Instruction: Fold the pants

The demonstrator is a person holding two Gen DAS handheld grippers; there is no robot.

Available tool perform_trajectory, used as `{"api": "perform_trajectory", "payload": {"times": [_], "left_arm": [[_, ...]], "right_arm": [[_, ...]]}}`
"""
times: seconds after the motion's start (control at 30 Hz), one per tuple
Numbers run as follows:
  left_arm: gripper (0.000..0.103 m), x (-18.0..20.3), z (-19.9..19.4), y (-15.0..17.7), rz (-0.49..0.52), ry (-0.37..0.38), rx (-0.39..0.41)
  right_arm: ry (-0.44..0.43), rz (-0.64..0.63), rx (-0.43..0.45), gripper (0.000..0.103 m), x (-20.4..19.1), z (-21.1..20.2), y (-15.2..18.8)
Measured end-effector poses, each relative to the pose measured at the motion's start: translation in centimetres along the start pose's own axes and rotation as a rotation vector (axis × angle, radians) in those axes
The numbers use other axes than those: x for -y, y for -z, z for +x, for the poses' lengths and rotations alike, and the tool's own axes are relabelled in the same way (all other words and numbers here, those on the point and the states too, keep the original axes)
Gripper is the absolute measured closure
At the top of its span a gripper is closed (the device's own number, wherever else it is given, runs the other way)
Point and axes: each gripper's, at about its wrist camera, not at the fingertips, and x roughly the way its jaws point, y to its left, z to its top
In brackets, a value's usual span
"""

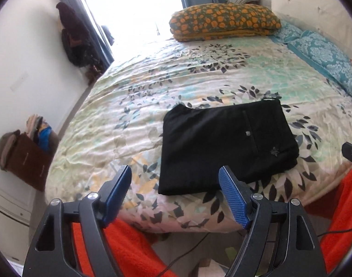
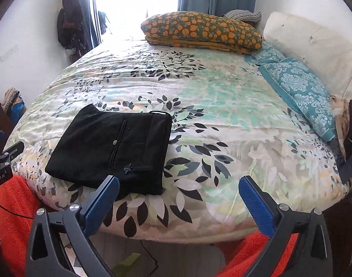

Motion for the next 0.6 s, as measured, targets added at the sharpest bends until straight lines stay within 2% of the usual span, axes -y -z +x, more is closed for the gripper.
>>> {"api": "perform_trajectory", "payload": {"times": [0.03, 0.1, 0.17, 0.2, 0.23, 0.3, 0.33, 0.47, 0.6], "left_arm": [[0.023, -0.1, -0.8, 0.7, -0.009, 0.068, -0.03], [0.023, -0.5, -1.9, 1.5, -0.088, 0.2, -0.065], [0.023, -1.0, -2.6, 2.2, -0.172, 0.29, -0.095], [0.023, -0.9, -2.6, 2.2, -0.177, 0.275, -0.117], [0.023, -0.6, -2.7, 2.2, -0.15, 0.22, -0.127], [0.023, -0.1, -3.0, 2.1, -0.095, 0.096, -0.088], [0.023, -0.1, -3.0, 2.1, -0.087, 0.061, -0.075], [0.023, -0.7, -2.9, 2.3, -0.1, 0.045, -0.074], [0.023, -1.1, -2.0, 2.6, -0.117, 0.035, -0.106]], "right_arm": [[-0.012, 0.009, -0.012, 0.0, -0.4, -0.8, 0.4], [-0.033, 0.007, -0.033, 0.0, -1.3, -2.5, 1.3], [-0.068, -0.012, -0.024, 0.0, -2.4, -4.1, 1.7], [-0.073, -0.027, -0.017, 0.0, -2.8, -4.6, 1.7], [-0.074, -0.046, -0.008, 0.0, -3.6, -4.7, 1.9], [-0.064, -0.071, 0.012, 0.0, -4.4, -4.8, 2.1], [-0.053, -0.072, 0.013, 0.0, -4.6, -4.5, 2.2], [-0.074, -0.032, -0.007, 0.0, -4.7, -3.8, 2.3], [-0.06, -0.049, -0.011, 0.0, -5.1, -3.7, 2.4]]}}
